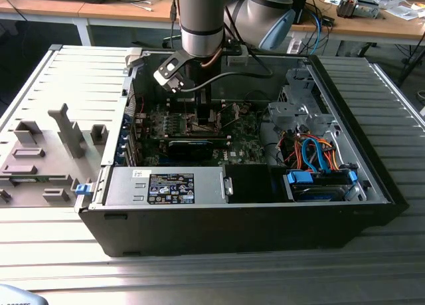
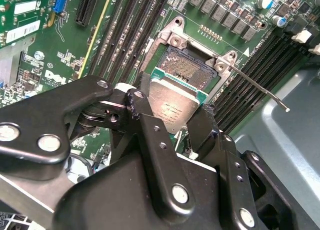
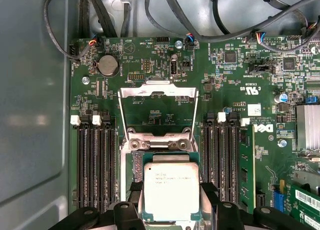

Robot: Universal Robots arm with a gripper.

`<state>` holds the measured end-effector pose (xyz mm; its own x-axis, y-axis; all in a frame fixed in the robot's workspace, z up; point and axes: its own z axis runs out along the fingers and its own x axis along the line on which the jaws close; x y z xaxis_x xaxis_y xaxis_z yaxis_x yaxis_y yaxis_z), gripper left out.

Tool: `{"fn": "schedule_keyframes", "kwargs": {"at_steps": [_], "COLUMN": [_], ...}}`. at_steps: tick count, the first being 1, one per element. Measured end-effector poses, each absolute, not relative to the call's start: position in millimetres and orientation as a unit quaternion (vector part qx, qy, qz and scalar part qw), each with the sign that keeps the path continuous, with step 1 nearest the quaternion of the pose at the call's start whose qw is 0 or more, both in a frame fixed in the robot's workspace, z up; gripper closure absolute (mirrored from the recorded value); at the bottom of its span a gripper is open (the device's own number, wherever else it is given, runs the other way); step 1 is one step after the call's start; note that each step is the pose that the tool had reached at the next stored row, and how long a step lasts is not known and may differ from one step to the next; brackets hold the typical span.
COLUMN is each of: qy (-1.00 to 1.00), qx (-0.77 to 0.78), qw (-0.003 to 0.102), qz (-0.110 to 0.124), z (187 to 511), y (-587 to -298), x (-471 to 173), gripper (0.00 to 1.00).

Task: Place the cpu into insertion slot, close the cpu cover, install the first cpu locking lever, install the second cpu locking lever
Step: 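Place the cpu into insertion slot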

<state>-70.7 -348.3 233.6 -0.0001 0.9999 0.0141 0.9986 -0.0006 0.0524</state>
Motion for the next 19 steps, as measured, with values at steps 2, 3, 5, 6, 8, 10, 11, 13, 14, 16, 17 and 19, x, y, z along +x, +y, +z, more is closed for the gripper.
{"fn": "schedule_keyframes", "kwargs": {"at_steps": [2, 3, 5, 6, 8, 10, 11, 13, 14, 16, 17, 19], "qy": [0.707, 0.707, 0.707, 0.707, 0.707, 0.707, 0.707, 0.707, 0.707, 0.707, 0.707, 0.707], "qx": [0.707, 0.707, 0.707, 0.707, 0.707, 0.707, 0.707, 0.707, 0.707, 0.707, 0.707, 0.707], "qw": [0.014, 0.014, 0.014, 0.014, 0.014, 0.014, 0.014, 0.014, 0.014, 0.014, 0.014, 0.014], "qz": [0.023, 0.023, 0.023, 0.023, 0.023, 0.023, 0.023, 0.023, 0.023, 0.023, 0.023, 0.023], "z": [233, 233, 232, 232, 232, 231, 230, 228, 228, 228, 225, 223], "y": [-348, -348, -348, -348, -348, -348, -348, -348, -348, -348, -348, -348], "x": [-71, -71, -71, -71, -71, -71, -71, -71, -71, -71, -71, -71], "gripper": [0.46, 0.46, 0.46, 0.46, 0.46, 0.46, 0.46, 0.46, 0.46, 0.46, 0.46, 0.46]}}
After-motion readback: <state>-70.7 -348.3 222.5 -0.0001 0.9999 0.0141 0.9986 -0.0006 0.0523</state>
